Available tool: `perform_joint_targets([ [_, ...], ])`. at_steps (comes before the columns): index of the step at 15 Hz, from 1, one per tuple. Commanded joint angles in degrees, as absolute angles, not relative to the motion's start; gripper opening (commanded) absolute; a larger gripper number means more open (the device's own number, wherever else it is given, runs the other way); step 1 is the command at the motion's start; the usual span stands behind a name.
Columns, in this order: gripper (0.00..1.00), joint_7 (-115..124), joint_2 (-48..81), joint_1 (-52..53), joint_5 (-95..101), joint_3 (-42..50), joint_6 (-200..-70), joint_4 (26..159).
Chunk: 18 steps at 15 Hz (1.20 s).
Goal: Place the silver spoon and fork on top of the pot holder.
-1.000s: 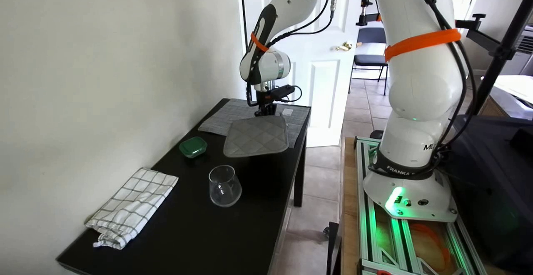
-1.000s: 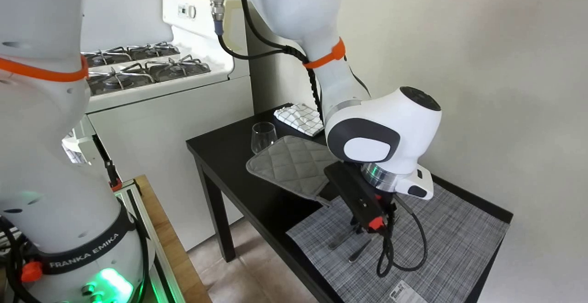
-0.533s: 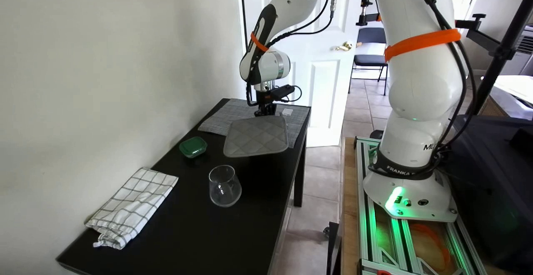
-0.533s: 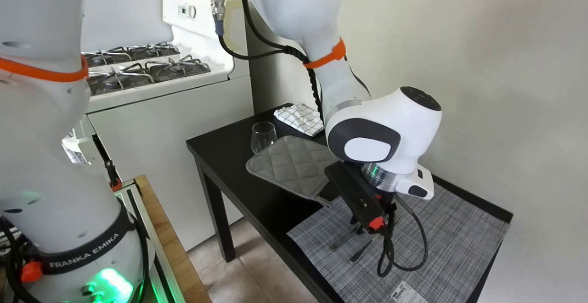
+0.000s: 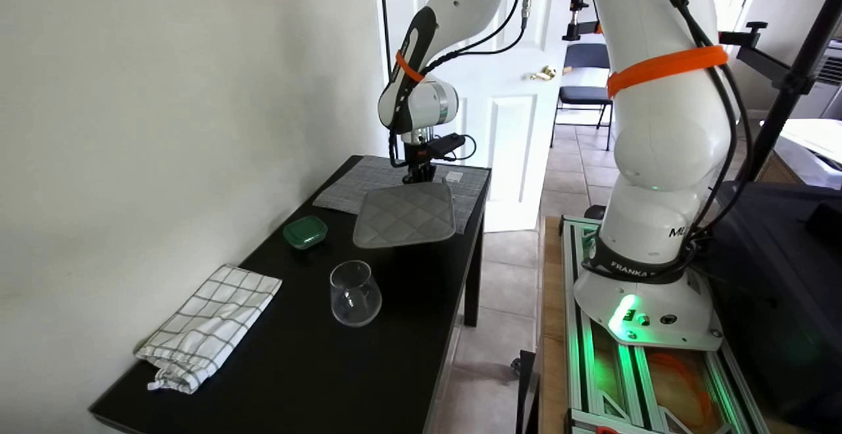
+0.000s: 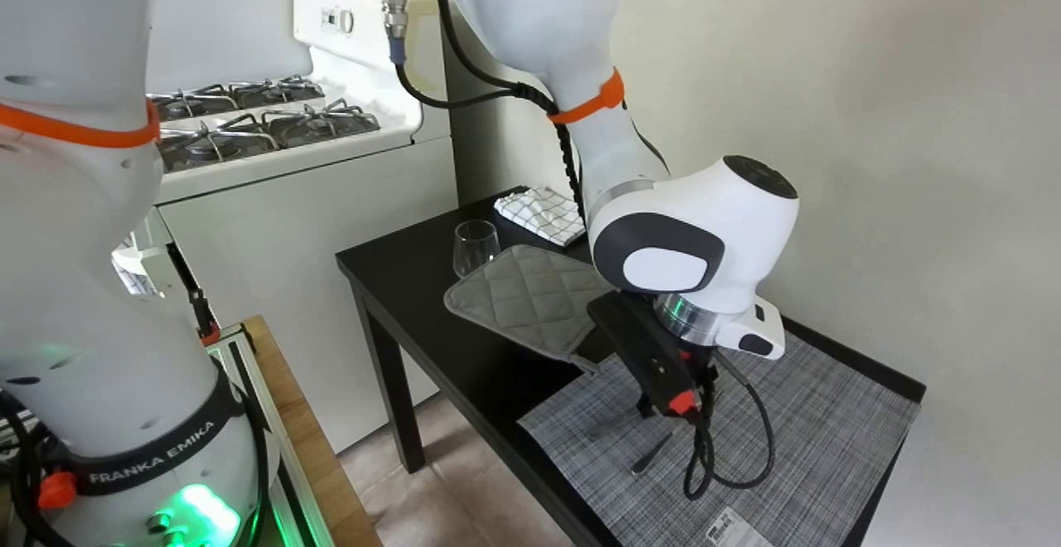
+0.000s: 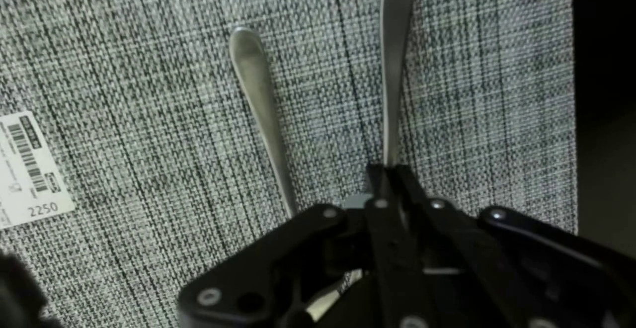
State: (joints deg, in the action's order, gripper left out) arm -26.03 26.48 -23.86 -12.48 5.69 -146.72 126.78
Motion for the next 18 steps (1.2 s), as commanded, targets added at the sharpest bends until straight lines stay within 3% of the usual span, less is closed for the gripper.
perform_joint_targets([
  [1,0.02,-26.05,24.78,-24.01,-11.13,5.83,-146.36,126.8],
  [9,0.02,-28.43,10.61,-21.05,-1.28,8.06,-140.94,130.53],
  [18,0.02,-36.32,-8.35,-12.33,0.09,6.87,-124.39,135.16],
])
